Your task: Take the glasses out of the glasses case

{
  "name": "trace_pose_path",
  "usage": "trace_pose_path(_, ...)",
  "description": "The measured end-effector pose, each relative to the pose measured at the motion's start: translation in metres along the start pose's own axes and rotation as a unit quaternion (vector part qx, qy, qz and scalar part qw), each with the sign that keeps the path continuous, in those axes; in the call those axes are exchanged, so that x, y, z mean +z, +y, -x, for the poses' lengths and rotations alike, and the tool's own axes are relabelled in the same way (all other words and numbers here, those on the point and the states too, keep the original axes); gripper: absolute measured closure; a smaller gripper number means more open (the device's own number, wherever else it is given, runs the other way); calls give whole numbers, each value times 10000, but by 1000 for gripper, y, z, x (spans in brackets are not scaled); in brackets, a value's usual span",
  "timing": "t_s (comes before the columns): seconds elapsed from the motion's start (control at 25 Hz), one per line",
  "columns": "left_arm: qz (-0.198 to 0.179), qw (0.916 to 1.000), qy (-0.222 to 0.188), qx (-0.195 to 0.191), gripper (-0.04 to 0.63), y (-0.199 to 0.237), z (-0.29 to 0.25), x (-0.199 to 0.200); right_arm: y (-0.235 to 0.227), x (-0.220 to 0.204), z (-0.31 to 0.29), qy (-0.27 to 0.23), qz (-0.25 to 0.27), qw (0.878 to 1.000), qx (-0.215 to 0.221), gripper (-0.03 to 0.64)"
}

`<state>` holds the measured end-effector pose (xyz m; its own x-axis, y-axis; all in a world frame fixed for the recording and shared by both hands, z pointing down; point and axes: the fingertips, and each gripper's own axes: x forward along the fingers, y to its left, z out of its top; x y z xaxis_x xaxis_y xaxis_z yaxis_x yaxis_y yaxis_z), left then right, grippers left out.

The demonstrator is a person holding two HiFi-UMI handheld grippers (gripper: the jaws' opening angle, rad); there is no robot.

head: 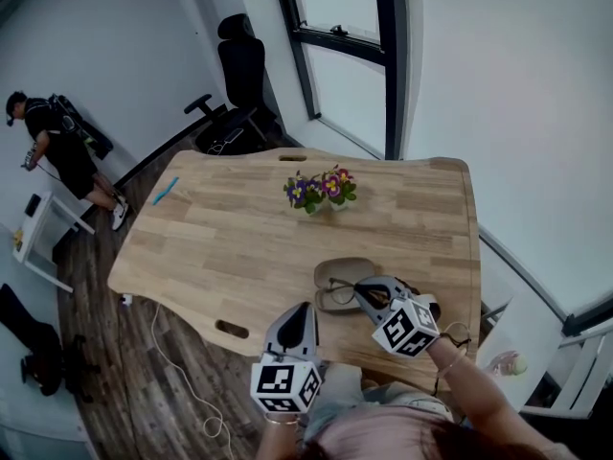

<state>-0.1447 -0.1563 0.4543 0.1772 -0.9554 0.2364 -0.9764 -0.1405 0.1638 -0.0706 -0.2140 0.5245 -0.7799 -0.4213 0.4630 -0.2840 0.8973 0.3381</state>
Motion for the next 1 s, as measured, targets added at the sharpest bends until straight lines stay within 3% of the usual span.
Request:
trace_pose_path(0.56,-61,9996,-246,122,595,-29,21,7,-7,11,43,-559,-541,9957,-507,604)
trace_pose_path(1.0,-106,9991,-348,203,595,-42,30,17,-18,22,78,-973,-1053,9851,-948,604)
